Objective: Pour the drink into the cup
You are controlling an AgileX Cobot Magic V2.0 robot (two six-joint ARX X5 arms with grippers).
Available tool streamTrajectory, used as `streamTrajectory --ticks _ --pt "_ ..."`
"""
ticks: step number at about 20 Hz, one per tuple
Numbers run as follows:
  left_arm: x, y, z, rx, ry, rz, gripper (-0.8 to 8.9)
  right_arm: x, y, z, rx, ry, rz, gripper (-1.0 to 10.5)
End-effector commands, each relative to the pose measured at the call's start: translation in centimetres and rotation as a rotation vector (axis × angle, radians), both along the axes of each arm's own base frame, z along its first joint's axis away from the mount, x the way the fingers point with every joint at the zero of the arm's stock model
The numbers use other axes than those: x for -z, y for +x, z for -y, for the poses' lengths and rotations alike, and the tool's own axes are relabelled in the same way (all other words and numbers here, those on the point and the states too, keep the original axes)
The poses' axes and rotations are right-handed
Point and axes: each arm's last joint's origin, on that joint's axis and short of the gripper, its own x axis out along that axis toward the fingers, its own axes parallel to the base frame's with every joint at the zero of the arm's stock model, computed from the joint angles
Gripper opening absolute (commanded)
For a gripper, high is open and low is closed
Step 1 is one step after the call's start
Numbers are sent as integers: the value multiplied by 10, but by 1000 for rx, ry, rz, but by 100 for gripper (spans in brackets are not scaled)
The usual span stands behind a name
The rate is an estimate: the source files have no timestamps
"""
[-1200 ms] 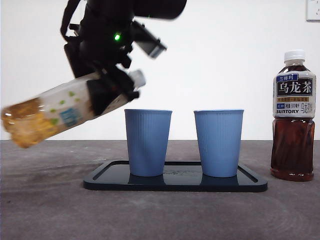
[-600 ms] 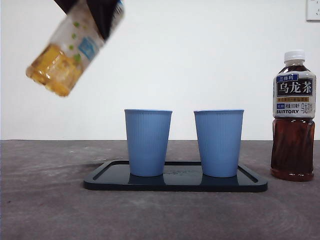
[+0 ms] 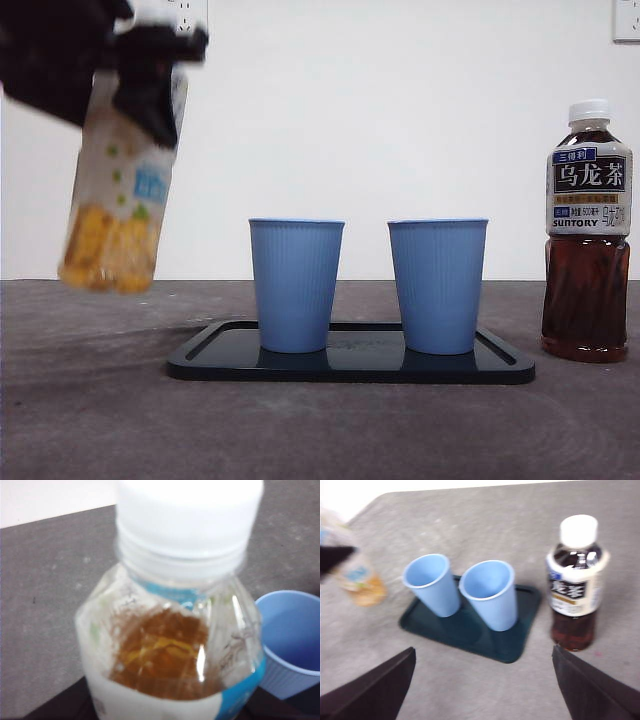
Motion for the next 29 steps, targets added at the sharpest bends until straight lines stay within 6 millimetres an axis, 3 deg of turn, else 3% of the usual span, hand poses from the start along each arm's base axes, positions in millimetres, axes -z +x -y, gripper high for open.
streamTrajectory --ticks 1,10,25,27,29 --pt "4 5 3 -14 -75 103 182 -4 -1 -1 -19 4 17 436" --pt "42 36 1 -80 -85 119 182 -1 -2 -1 -28 18 -32 436" --pt "47 38 1 -20 -93 77 187 0 -2 0 -18 13 -38 436" --pt "48 38 1 -21 -86 67 215 0 -3 0 -18 13 -38 436" --pt "48 38 1 -21 -87 67 326 0 -3 0 -18 13 -38 436"
